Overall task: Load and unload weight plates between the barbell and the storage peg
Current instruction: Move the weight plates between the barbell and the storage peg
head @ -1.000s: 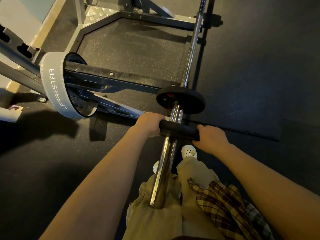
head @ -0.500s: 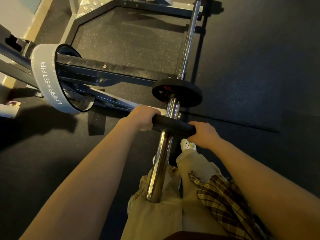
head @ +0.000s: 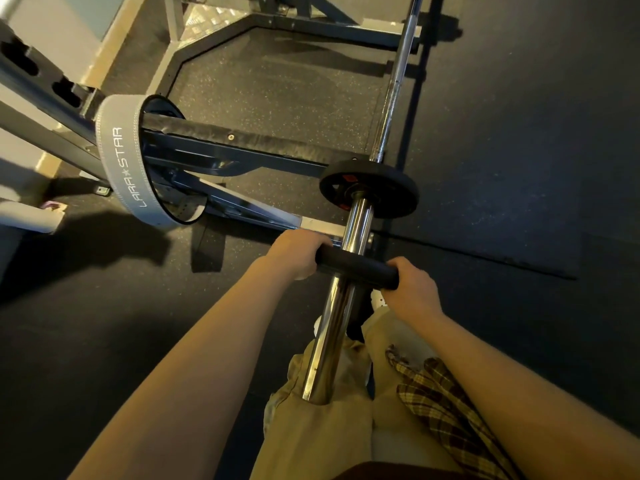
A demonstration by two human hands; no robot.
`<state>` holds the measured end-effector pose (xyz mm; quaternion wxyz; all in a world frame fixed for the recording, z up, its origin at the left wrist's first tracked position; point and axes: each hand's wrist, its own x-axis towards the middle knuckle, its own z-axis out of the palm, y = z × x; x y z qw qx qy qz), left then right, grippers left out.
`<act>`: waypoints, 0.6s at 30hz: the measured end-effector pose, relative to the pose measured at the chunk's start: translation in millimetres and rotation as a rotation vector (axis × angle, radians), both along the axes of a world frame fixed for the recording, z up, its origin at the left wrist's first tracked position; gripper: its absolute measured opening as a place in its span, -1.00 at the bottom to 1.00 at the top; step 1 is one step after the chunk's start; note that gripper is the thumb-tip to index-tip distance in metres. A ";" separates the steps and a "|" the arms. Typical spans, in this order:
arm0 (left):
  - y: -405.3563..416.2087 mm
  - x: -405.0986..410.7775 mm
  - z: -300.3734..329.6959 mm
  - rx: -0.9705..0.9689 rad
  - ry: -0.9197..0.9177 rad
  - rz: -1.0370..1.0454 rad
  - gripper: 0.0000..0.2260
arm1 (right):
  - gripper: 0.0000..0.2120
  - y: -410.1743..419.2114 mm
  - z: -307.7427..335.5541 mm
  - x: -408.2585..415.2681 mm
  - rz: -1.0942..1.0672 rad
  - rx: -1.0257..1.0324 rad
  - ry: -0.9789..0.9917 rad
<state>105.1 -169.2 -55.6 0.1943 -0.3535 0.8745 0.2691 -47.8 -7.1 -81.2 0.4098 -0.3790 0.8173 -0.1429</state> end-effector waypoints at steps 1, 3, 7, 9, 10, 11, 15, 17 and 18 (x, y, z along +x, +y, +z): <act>-1.1 -6.0 3.9 -0.023 -0.017 -0.047 -0.68 | -0.57 2.7 0.0 1.7 -0.030 0.011 -0.025; -3.4 -14.6 9.8 -0.031 -0.051 -0.112 -0.67 | -0.63 2.3 1.1 -0.9 0.009 0.065 -0.038; 3.0 -2.0 3.0 -0.067 0.003 -0.027 -0.73 | -0.67 -11.7 8.4 -11.4 0.142 0.110 0.018; 6.6 4.0 -0.4 -0.053 0.028 0.027 -0.74 | -0.63 -21.7 14.5 -19.3 0.256 0.155 0.043; 6.8 5.2 -1.0 -0.047 0.024 0.030 -0.74 | -0.61 -25.9 17.1 -22.2 0.306 0.173 0.048; 6.1 5.5 -0.4 -0.039 0.022 0.025 -0.74 | -0.60 -27.4 18.7 -23.9 0.328 0.182 0.050; 0.5 6.6 0.3 0.004 0.000 -0.026 -0.72 | -0.67 -16.4 13.0 -10.7 0.224 0.147 0.059; -7.4 3.8 2.5 0.039 -0.040 -0.080 -0.68 | -0.67 -11.7 12.0 -4.3 0.234 0.155 0.050; -12.8 1.9 4.5 0.063 -0.070 -0.102 -0.66 | -0.65 -12.4 12.3 -4.1 0.253 0.162 0.044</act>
